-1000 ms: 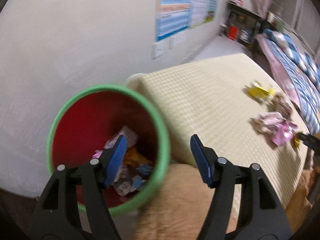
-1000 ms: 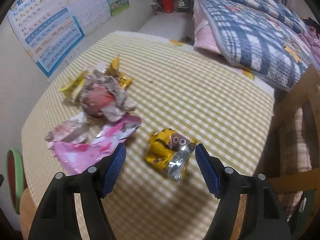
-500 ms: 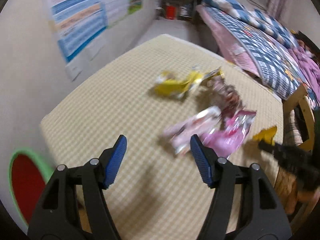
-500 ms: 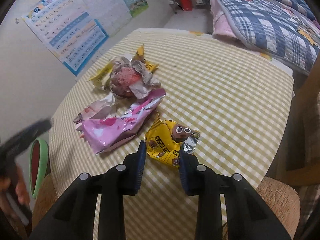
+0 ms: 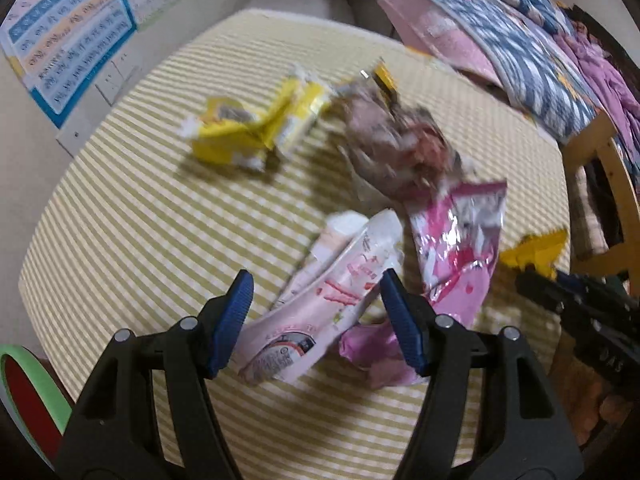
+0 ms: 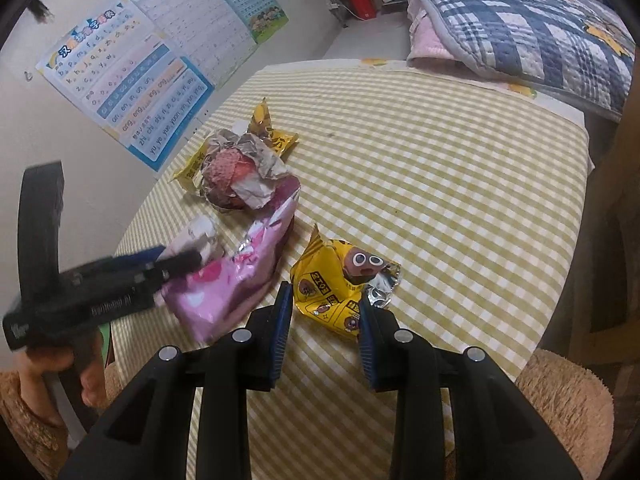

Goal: Collect trash
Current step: 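Grasp the pink-white wrapper with the left tool while the right tool grasps the yellow candy bag, then lift the pink-white wrapper and yellow candy bag and carry them toward the bin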

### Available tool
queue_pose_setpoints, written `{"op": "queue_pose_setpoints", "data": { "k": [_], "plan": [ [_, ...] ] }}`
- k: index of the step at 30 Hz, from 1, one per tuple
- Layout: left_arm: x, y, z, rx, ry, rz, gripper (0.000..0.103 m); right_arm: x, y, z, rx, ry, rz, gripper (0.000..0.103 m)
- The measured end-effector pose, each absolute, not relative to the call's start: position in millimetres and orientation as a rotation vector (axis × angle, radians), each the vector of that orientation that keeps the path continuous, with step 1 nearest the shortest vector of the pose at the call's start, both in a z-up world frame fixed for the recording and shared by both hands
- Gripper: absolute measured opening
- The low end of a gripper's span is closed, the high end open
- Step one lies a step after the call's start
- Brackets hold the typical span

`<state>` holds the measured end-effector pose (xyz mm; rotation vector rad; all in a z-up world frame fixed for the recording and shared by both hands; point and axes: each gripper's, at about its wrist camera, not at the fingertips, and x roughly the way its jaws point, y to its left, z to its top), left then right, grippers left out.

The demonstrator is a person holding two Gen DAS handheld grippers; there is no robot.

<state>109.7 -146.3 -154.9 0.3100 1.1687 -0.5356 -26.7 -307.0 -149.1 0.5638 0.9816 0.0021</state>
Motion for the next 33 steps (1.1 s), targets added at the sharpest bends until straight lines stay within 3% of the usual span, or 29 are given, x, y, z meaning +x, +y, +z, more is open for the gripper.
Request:
{"op": "queue_pose_setpoints", "data": {
  "k": [4, 6, 11, 33],
  "plan": [
    [99, -154, -161, 0.396, 1.157, -0.542, 0.061, -27, -309, -149, 0.578, 0.978, 0.010, 0.030],
    [99, -155, -163, 0.384, 1.170, -0.543, 0.045, -27, -310, -148, 0.577, 0.977, 0.013, 0.030],
    [92, -150, -157, 0.363, 1.149, -0.490, 0.031, -29, -313, -146, 0.581, 0.963, 0.015, 0.030],
    [52, -61, -86, 0.120, 0.966, -0.342, 0.029, -31, -285, -116, 0.501, 0.881, 0.059, 0.030]
  ]
}}
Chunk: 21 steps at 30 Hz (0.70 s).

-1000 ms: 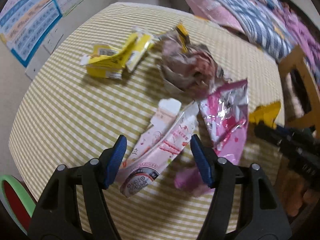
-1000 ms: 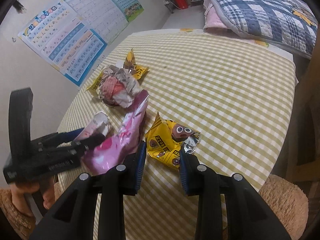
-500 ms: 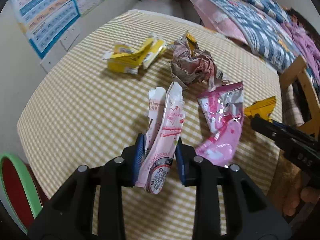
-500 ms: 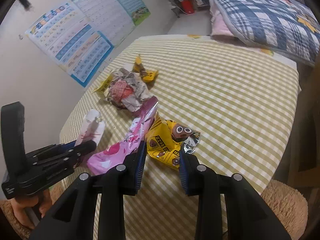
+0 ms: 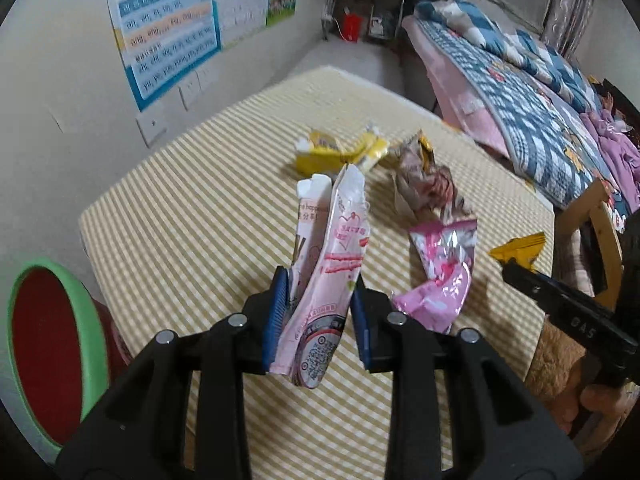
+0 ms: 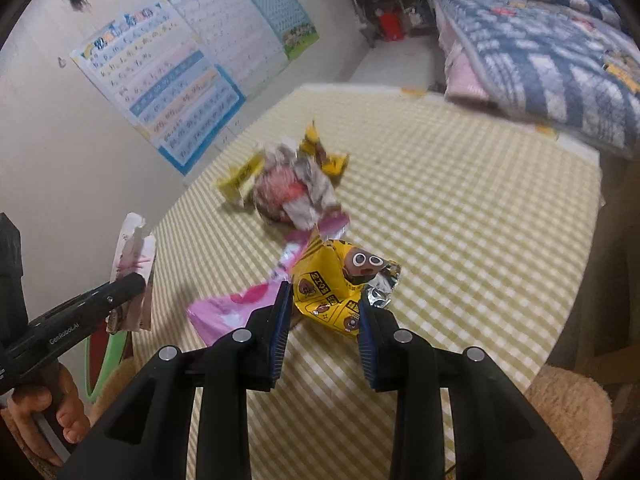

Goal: Collect trash
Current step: 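Lift the pink-white wrapper and yellow candy bag and carry them toward the bin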

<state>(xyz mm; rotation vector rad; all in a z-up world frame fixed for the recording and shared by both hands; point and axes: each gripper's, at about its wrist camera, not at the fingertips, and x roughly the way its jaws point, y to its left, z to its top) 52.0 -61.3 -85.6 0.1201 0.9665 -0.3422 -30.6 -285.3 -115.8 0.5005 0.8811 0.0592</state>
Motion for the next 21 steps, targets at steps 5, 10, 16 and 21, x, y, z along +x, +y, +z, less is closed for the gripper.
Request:
{"op": "queue_pose_setpoints", "data": {
  "k": [5, 10, 16, 21],
  "plan": [
    [53, -62, -85, 0.123, 0.970, -0.346, 0.029, -33, -284, -100, 0.474, 0.821, 0.022, 0.030],
    [53, -62, -90, 0.115, 0.987, -0.342, 0.029, -30, -279, -104, 0.478, 0.847, 0.038, 0.030],
    [54, -53, -88, 0.096, 0.979, -0.332, 0.030, -32, -266, -97, 0.454, 0.842, 0.046, 0.030],
    [53, -42, -86, 0.081, 0.971, -0.317, 0.030, -33, -257, -91, 0.443, 0.834, 0.061, 0.030]
  ]
}}
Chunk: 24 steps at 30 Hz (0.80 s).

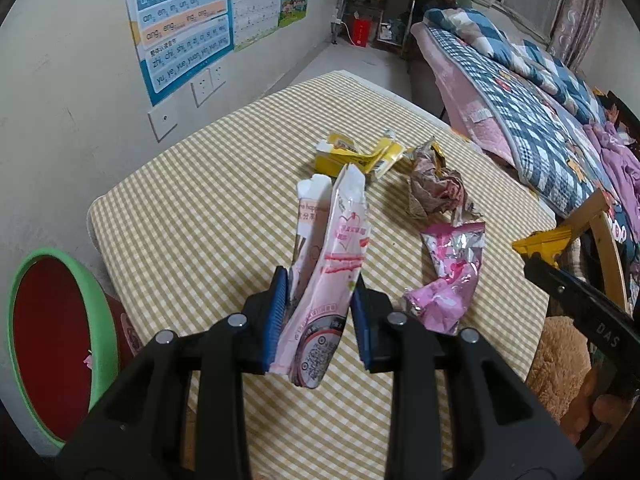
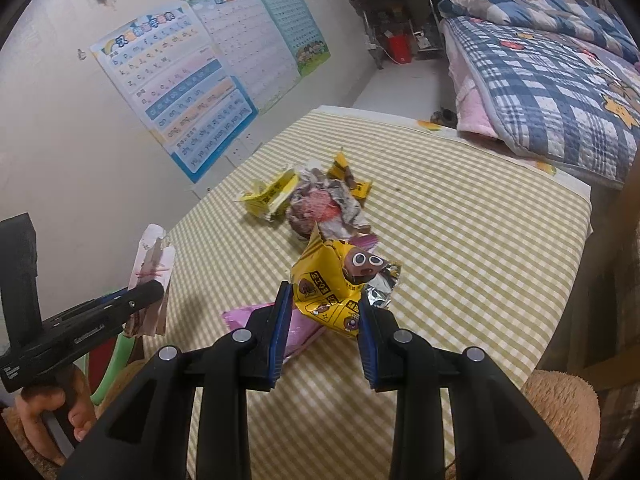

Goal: Collect trash
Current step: 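Lift the pink-white wrapper and yellow candy bag and carry them toward the bin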

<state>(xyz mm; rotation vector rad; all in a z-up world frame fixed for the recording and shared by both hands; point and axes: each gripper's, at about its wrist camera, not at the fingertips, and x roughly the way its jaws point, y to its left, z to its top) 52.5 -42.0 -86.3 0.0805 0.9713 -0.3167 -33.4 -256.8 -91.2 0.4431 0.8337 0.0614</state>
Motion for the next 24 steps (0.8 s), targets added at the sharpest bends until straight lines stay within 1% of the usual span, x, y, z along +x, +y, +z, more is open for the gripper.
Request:
{"op": "queue_pose_setpoints", "data": {
  "k": [12, 17, 24],
  "plan": [
    [44, -22, -84, 0.090, 0.938, -0.290, 0.030, -36, -228, -84, 0.388, 0.851, 0.105, 0.030],
    [35, -22, -79, 0.166, 0.878, -0.273, 0.030, -35, -218, -84, 0.376, 0.866, 0.119, 0.030],
    [36, -11, -83, 0.129, 0.897, -0.280, 0.030, -35, -203, -83, 0.345, 0.884, 0.147, 0.030]
  ]
}}
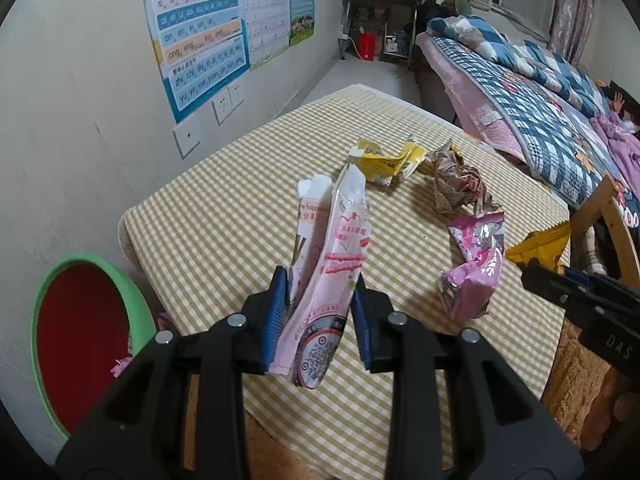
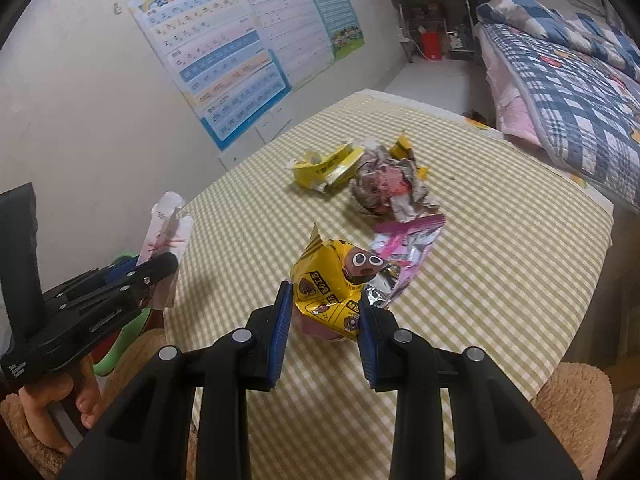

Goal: Collect trash
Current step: 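Lift the pink-white wrapper and yellow candy bag and carry them toward the bin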

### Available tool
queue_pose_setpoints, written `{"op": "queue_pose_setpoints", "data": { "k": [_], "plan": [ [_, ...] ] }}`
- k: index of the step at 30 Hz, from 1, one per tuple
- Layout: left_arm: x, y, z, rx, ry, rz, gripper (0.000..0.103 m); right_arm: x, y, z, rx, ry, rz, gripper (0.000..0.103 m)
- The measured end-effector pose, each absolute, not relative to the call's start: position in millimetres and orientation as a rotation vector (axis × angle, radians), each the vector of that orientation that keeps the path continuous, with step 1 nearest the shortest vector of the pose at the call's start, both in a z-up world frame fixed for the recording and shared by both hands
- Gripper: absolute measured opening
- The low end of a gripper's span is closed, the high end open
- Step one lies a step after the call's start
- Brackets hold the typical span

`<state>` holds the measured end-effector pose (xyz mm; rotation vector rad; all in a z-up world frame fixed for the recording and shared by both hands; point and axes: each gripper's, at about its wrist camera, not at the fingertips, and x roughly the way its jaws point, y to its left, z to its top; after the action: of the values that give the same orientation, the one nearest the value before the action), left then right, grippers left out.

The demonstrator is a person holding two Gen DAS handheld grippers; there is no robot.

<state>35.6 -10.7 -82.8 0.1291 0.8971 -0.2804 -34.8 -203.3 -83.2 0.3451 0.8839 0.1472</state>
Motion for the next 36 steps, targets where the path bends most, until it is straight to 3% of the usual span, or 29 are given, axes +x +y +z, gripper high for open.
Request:
{"op": "queue_pose_setpoints", "data": {
  "k": [36],
  "plan": [
    [37, 47, -91, 0.045, 0.933, -0.211, 0.031, -28, -159, -91, 0.267, 0.964, 0.213, 0.030]
  ]
}}
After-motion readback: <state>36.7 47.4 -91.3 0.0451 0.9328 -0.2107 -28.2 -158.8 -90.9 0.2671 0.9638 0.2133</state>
